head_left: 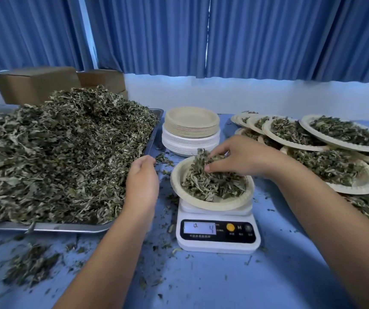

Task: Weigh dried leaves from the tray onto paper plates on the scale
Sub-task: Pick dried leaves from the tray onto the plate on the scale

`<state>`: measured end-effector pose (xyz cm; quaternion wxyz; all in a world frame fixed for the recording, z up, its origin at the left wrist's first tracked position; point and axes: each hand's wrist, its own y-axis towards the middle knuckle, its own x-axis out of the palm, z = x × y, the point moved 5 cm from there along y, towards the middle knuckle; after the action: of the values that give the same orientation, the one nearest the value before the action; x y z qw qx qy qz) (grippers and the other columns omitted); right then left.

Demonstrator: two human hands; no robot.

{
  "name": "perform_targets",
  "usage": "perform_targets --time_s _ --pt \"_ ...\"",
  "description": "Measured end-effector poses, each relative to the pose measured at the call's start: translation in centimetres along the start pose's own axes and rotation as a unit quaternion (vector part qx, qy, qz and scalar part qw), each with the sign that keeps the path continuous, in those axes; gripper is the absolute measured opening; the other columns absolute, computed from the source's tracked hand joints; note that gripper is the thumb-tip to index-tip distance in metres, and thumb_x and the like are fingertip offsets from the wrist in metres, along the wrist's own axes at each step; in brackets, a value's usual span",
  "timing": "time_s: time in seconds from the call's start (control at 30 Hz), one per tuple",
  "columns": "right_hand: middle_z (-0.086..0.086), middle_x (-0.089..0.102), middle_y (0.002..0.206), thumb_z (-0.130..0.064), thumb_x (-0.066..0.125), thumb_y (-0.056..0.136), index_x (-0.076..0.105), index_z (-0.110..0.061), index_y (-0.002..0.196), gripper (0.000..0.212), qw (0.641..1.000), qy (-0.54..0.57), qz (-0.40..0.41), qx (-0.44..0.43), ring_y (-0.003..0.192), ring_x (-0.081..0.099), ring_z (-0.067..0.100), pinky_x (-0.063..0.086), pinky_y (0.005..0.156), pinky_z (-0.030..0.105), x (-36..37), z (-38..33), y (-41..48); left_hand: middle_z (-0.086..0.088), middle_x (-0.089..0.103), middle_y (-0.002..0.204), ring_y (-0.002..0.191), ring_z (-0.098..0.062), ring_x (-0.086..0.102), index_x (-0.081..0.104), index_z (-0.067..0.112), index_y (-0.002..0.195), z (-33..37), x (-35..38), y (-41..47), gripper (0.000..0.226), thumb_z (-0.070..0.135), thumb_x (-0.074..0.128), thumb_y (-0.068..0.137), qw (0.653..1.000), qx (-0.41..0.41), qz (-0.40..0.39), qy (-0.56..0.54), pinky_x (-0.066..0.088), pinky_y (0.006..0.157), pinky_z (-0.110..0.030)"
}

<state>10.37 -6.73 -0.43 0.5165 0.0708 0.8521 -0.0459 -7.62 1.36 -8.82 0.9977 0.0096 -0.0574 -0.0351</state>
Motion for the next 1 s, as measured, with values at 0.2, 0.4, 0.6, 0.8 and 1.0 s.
perform_targets --time_s 0.2,0.4,0.6,0.8,1.0 --pt "0.007 0.072 0.098 -0.042 0.074 0.08 0.075 -0.021 0.101 0.03 0.995 0.056 0.076 -0.028 0.077 0.064 0.006 0.041 0.064 0.005 -3.0 -1.1 -0.3 0.016 0.056 0.098 0.089 0.002 0.051 0.049 0.032 0.108 -0.1 0.0 0.2 0.013 0.027 0.041 0.098 1.0 0.003 0.001 0.006 0.037 0.082 -0.024" --pt "0.026 0.055 0.084 -0.039 0.074 0.08 0.075 -0.019 0.092 0.023 0.99 0.095 0.089 -0.055 0.071 0.043 0.013 0.03 0.065 0.026 -3.7 -1.9 -0.4 0.009 0.055 0.117 0.106 -0.008 0.051 0.05 0.032 0.107 -0.1 -0.1 0.1 0.014 0.027 0.041 0.098 1.0 0.005 0.005 0.005 0.035 0.088 -0.028" --pt "0.004 0.057 0.078 -0.039 0.073 0.081 0.075 -0.022 0.091 0.02 0.99 0.101 0.078 -0.057 0.07 0.047 0.012 0.034 0.064 0.027 -3.5 -1.8 -0.6 0.012 0.058 0.109 0.102 -0.006 0.053 0.05 0.03 0.11 -0.2 -0.1 0.0 0.016 0.028 0.042 0.097 1.0 0.008 0.002 0.008 0.036 0.087 -0.026" --pt "-0.005 0.069 0.092 -0.04 0.073 0.081 0.073 -0.024 0.102 0.026 0.992 0.086 0.077 -0.046 0.076 0.059 0.005 0.037 0.061 0.008 -3.4 -1.4 -0.5 0.01 0.057 0.115 0.1 -0.003 0.052 0.051 0.032 0.107 -0.2 -0.1 0.0 0.014 0.026 0.041 0.097 1.0 0.008 0.003 0.013 0.035 0.088 -0.027" --pt "-0.022 0.05 0.073 -0.039 0.076 0.079 0.069 -0.027 0.097 0.023 0.992 0.088 0.08 -0.045 0.063 0.048 -0.008 0.036 0.056 0.006 -3.3 -0.9 -0.1 0.016 0.056 0.102 0.096 -0.001 0.053 0.049 0.032 0.11 -0.2 -0.1 0.0 0.016 0.027 0.04 0.098 1.0 0.011 0.001 0.019 0.036 0.084 -0.025"
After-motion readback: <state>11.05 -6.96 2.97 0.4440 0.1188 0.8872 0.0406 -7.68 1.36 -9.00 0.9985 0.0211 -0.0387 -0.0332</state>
